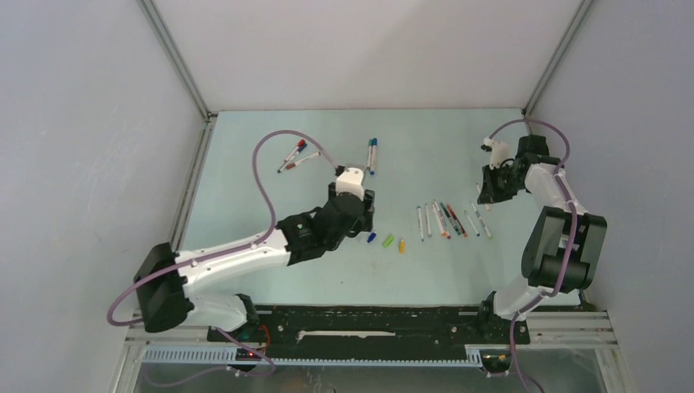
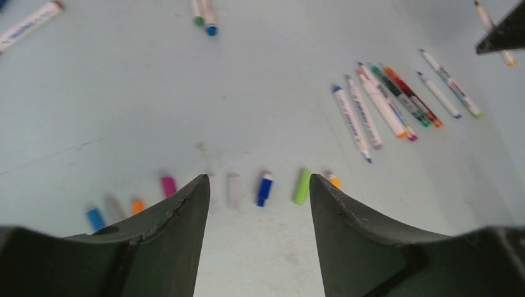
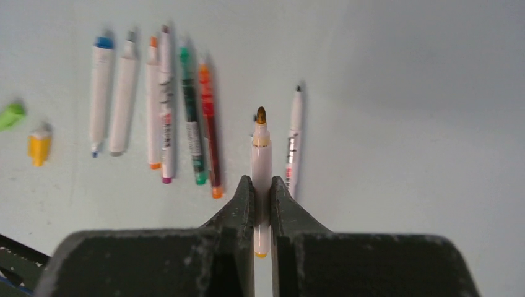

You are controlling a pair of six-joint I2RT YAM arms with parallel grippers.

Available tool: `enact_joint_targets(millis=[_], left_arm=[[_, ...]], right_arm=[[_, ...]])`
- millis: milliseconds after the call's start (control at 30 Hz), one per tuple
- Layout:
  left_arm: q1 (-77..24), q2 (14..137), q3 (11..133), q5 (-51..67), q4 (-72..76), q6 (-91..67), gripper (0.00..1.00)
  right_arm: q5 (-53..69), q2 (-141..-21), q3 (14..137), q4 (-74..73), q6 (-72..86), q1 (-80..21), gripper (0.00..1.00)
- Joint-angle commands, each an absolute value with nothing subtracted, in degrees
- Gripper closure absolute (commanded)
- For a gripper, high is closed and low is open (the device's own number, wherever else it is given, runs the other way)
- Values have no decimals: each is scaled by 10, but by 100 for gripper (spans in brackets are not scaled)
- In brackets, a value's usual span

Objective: Open the pen caps
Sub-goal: Place the pen at the center of the board.

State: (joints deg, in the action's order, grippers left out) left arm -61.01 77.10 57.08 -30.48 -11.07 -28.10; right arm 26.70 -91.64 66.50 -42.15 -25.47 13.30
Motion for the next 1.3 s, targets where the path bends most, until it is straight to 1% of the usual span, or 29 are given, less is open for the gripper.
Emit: enact_joint_targets(millis=[0, 133, 333, 700, 933, 1133, 1233, 1267], left_arm=[[-611, 703, 516, -410, -81, -271, 35], [-611, 663, 482, -437, -78, -273, 31], [-611, 628, 451, -456, -69, -277, 27], [-611, 605, 429, -456, -61, -279, 26], [-611, 599, 424, -454, -56, -282, 26], [-610, 596, 423, -450, -55, -285, 26], [-611, 594, 421, -450, -53, -285, 26], [-611, 591, 420, -448, -50, -284, 24]], right_arm=[[202, -946, 687, -425, -263, 145, 100], [166, -966, 687, -421, -270, 147, 100], [136, -997, 689, -424, -279, 150, 95], [101, -1038, 695, -426, -285, 153, 84], [87, -1060, 703, -437, -277, 153, 79], [87, -1061, 707, -441, -275, 154, 73], [93, -1055, 707, -442, -274, 154, 72], [96, -1052, 707, -442, -274, 154, 72]])
